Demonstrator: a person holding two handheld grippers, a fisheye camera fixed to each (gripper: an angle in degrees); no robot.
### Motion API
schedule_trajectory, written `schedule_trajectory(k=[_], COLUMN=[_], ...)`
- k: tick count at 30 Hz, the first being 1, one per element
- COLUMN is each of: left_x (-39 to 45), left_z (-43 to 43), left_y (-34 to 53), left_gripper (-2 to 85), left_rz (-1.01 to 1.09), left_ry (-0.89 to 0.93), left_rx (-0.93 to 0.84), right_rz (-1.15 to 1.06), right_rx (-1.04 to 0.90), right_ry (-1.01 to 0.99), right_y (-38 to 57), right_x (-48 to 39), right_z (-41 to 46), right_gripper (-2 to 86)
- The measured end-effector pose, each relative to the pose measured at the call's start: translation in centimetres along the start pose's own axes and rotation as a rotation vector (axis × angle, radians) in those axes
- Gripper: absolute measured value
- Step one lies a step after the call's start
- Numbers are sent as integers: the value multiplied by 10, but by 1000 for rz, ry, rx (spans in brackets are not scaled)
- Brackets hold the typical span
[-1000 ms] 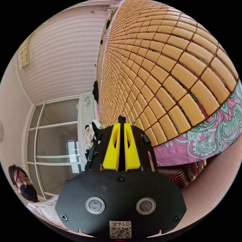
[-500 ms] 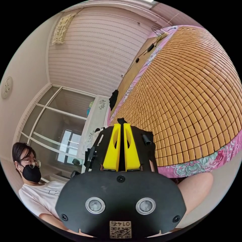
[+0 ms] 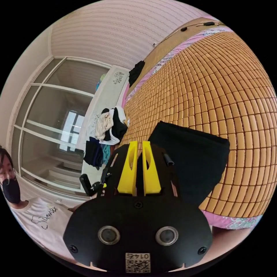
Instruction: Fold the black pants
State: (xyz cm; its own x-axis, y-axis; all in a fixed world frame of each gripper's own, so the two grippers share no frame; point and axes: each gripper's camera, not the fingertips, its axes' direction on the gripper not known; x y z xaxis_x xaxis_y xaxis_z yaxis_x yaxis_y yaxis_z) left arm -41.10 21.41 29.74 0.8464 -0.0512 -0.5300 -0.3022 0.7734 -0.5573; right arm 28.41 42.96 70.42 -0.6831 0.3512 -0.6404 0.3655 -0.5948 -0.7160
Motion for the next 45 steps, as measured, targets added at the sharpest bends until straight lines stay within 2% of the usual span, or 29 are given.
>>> schedule_trajectory(k=[5, 8, 10, 11, 13, 15, 17, 18, 22, 26, 28, 30, 32, 34, 37, 41, 43, 45], left_x=[20, 33, 37, 39, 44, 50, 47, 41, 18, -3, -12, -24, -31, -32, -35, -49, -60, -78], left_z=[0, 12, 26, 27, 12, -26, -52, -64, -66, -41, -27, -36, -47, -63, -91, -136, -161, -201], left_y=[-28, -46, -52, -56, -57, -58, -63, -68, -91, -117, -117, -111, -103, -94, -73, -28, -4, 34], left_gripper=[44, 47, 42, 35, 30, 33, 52, 75, 140, 156, 152, 119, 87, 72, 50, 32, 21, 8], left_rz=[24, 61, 101, 104, 131, 162, 145, 113, 81, 6, -46, -101, -152, -140, -188, -345, -423, -524], left_ry=[85, 30, -53, -87, -76, -26, -15, -28, -28, 95, 90, 214, 260, 262, 243, 236, 249, 283], left_rx=[13, -33, -147, -212, -215, -118, -48, -2, 64, -69, -160, -130, -112, -77, -15, 90, 179, 371], right_rz=[-186, -265, -233, -241, -302, -377, -389, -333, -125, 111, 178, 279, 309, 279, 65, -276, -465, -733], right_rx=[-298, -510, -532, -510, -371, -154, -83, -51, 63, 129, 182, 191, 149, 101, 15, -142, -231, -357], right_ry=[183, 338, 333, 272, 268, 361, 423, 441, 400, 259, 235, 63, -34, -44, 45, -13, -17, -13], right_y=[57, 79, 80, 79, 77, 75, 71, 67, 62, 68, 74, 77, 77, 73, 52, 6, -9, -16], right_x=[-30, -34, -34, -37, -46, -49, -41, -29, 10, 49, 58, 71, 78, 72, 23, -75, -130, -207], right_z=[66, 129, 142, 140, 121, 92, 83, 80, 86, 116, 122, 133, 141, 148, 166, 215, 247, 295], right_gripper=[6, 4, 3, 4, 6, 43, 102, 134, 165, 128, 99, 77, 60, 43, 28, 20, 18, 16])
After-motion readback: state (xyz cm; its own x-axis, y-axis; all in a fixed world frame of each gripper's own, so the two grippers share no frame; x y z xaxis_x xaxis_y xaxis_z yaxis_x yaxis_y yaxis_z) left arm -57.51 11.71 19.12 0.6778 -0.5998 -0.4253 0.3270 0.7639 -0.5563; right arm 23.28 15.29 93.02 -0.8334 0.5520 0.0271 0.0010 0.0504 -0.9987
